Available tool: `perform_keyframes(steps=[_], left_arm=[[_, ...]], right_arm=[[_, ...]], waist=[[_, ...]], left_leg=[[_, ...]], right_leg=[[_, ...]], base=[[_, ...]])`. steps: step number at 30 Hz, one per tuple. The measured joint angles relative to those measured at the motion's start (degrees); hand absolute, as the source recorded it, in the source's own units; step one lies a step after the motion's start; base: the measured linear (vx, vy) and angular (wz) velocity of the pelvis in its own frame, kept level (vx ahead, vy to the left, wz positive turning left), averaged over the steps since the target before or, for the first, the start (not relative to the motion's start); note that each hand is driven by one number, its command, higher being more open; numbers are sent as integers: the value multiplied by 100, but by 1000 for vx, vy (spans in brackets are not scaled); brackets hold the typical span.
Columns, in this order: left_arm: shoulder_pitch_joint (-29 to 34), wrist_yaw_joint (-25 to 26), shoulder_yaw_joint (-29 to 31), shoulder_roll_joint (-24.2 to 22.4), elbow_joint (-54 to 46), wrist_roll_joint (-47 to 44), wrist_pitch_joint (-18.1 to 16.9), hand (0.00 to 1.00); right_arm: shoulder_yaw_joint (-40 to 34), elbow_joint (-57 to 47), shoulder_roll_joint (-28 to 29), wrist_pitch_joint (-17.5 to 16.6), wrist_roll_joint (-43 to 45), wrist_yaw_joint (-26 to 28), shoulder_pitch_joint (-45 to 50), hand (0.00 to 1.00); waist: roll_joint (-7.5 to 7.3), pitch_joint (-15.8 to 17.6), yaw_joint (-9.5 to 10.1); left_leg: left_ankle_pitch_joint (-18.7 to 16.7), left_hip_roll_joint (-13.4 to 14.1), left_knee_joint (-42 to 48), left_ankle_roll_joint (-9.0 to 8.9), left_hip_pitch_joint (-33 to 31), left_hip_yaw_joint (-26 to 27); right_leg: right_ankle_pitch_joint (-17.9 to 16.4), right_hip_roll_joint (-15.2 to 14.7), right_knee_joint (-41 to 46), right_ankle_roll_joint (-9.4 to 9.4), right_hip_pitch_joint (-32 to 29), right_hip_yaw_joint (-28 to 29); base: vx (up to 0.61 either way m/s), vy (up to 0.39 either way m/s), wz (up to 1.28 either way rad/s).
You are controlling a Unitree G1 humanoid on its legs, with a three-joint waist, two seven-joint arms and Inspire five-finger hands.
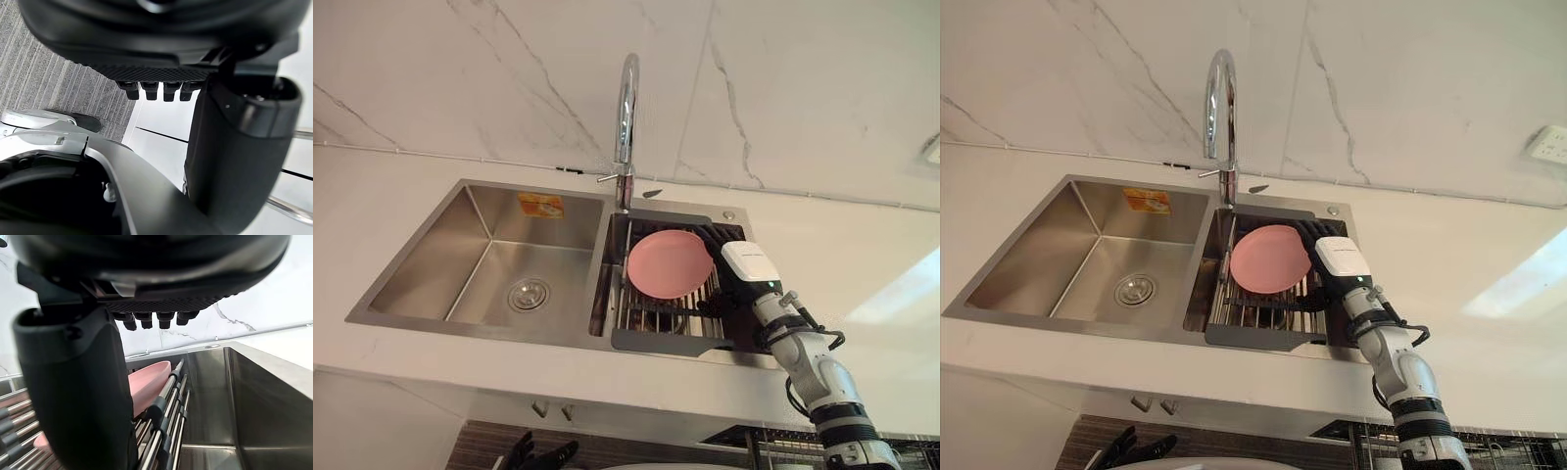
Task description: Walk over to the sink, pick up the cup, carry it to the dishwasher, place the cup inside the dishwasher, then close the dishwasher door
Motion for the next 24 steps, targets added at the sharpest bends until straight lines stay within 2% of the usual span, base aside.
perform_keyframes(steps=[8,18,19,24], left_arm=[[62,-74,1,-13,-92,-2,0,100],[69,-124,-1,-52,-123,-2,0,100],[69,-125,-1,-52,-123,-2,0,100],[69,-143,-3,-51,-127,-2,8,100]], right_arm=[[0,41,0,-28,-124,-403,-19,100],[16,83,0,-230,-169,-378,-32,100],[20,94,0,-238,-169,-365,-32,0],[157,297,0,-313,-162,-237,-33,0]], waist=[[10,9,11],[77,52,22],[77,53,22],[78,54,35]], left_leg=[[5,-18,0,7,-19,-57],[19,-24,-25,24,-23,-108],[19,-24,-25,24,-23,-109],[22,-33,-25,26,-14,-138]], right_leg=[[5,-16,-20,7,21,-52],[4,-12,-20,8,44,-109],[4,-12,-22,8,46,-110],[4,-10,-31,9,76,-141]], base=[[-9,-2,3],[-16,-5,1],[0,0,0],[-13,-5,2]])
